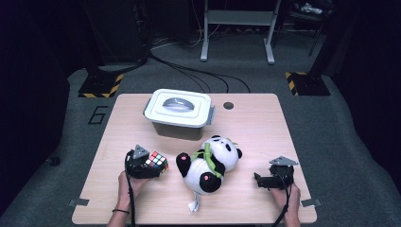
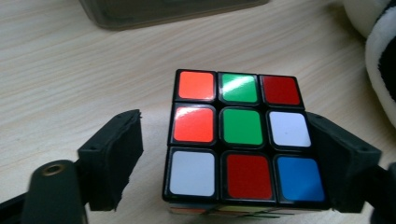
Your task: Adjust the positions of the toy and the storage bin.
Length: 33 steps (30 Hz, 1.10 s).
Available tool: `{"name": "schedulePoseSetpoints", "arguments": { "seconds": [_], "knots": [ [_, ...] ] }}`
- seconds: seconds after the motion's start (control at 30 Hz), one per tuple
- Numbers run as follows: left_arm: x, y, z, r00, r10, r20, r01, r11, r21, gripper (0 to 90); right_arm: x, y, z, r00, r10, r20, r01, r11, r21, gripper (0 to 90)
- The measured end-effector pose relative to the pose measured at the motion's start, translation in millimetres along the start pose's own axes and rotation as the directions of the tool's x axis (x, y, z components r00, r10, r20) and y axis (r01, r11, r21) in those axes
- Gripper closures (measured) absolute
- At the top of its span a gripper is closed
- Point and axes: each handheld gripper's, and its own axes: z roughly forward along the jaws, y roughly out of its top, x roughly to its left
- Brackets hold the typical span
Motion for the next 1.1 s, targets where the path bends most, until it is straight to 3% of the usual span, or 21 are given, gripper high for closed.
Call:
{"name": "schedulePoseSetpoints", "arguments": {
  "seconds": [0.03,0.07,0.1,0.2,0.43,0.8,1.1],
  "knots": [
    [-0.1,-0.1,0.2,1.0,0.001,0.008,-0.001,1.0,0.006,23.6,-0.1,0.0,0.0,1.0,-0.001,-0.001,0.001,1.0,0.001,0.4],
    [-1.2,-0.5,0.5,0.9999,0.006,0.014,-0.007,0.9999,0.009,31.6,0.3,0.0,0.1,1.0,0.004,0.0,-0.004,1.0,-0.001,0.5],
    [-1.2,-0.5,0.5,0.9999,0.006,0.014,-0.007,0.9999,0.009,32.2,0.3,0.0,0.1,1.0,0.004,0.0,-0.004,1.0,-0.001,0.5],
    [-4.0,-0.4,0.3,0.9998,0.018,-0.013,-0.018,0.9998,0.006,33.2,0.4,0.1,0.1,1.0,0.007,0.001,-0.007,1.0,-0.002,0.6],
    [-5.0,-0.2,-0.7,0.9992,0.033,-0.022,-0.033,0.9994,0.009,34.0,0.4,0.0,0.0,1.0,0.007,0.001,-0.007,1.0,-0.002,0.7],
    [-3.5,0.6,-13.1,0.9985,0.025,-0.049,-0.027,0.9994,-0.021,34.1,0.4,0.0,0.1,1.0,0.007,0.001,-0.007,1.0,-0.002,0.7],
    [7.7,1.0,-23.0,0.9964,-0.01,-0.084,0.007,0.9994,-0.033,34.1,0.3,0.0,0.1,1.0,0.006,0.001,-0.006,1.0,-0.003,0.7]
  ]
}}
